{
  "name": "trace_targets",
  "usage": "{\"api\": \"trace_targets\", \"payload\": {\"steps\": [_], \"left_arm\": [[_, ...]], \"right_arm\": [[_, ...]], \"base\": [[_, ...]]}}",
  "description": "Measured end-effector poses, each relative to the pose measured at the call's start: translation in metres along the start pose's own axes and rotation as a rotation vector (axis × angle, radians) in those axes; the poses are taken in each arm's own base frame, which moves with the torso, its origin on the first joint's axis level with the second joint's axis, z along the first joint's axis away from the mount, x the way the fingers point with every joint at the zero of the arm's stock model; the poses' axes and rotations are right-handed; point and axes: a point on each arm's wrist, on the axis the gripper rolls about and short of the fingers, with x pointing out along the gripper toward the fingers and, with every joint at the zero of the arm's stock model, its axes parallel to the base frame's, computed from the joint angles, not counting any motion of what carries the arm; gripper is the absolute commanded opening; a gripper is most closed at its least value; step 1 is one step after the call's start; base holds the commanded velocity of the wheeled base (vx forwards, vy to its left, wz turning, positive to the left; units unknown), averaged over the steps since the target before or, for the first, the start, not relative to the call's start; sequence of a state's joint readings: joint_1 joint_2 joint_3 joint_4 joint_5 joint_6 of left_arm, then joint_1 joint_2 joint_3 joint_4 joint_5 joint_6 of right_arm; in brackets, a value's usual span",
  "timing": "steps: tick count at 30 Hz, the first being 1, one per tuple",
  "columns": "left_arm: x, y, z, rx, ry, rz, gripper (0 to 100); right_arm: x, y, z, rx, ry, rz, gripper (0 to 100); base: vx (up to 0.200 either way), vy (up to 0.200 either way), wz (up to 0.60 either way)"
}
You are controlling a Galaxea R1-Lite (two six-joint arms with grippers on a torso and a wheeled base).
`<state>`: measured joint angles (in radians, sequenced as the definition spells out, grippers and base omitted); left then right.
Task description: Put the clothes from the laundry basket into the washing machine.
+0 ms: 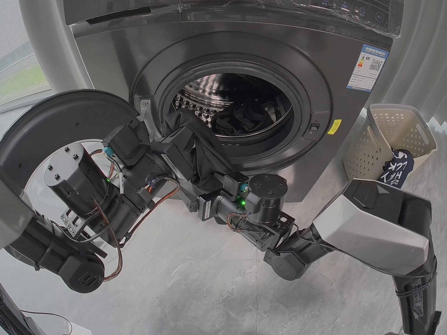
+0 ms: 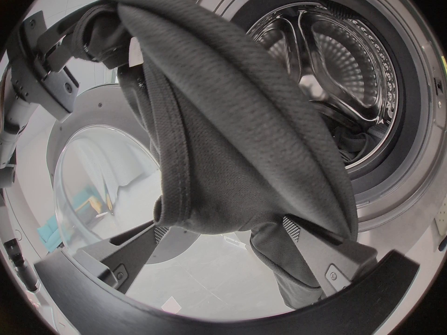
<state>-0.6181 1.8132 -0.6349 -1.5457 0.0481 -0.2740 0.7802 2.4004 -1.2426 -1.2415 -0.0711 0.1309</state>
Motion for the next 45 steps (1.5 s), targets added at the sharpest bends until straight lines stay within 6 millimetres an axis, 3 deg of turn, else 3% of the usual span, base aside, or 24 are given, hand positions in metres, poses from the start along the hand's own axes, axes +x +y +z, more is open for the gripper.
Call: {"api": "trace_targets", "payload": {"steps": [8, 9, 26, 39, 45], "left_arm": [[0.0, 0.0, -0.001, 0.001, 0.002, 0.002, 0], [0.0, 0.0, -0.001, 0.0, 0.002, 0.002, 0], [0.001, 0.001, 0.0, 0.001, -0.002, 0.005, 0], [0.001, 0.005, 0.001, 0.006, -0.007, 0.016, 0], [0.002, 0.007, 0.003, 0.009, -0.013, 0.023, 0]], "right_arm": [[0.0, -0.007, 0.007, -0.001, -0.021, -0.049, 100], [0.0, -0.007, 0.008, -0.001, -0.023, -0.05, 0], [-0.015, -0.004, 0.02, 0.0, -0.02, -0.046, 0], [-0.078, 0.029, 0.047, 0.0, 0.05, 0.033, 0], [-0.104, 0.022, 0.068, -0.001, 0.048, 0.025, 0]], "base": [[0.0, 0.0, 0.0], [0.0, 0.0, 0.0], [0.0, 0.0, 0.0], [0.0, 0.0, 0.0], [0.0, 0.0, 0.0]]}}
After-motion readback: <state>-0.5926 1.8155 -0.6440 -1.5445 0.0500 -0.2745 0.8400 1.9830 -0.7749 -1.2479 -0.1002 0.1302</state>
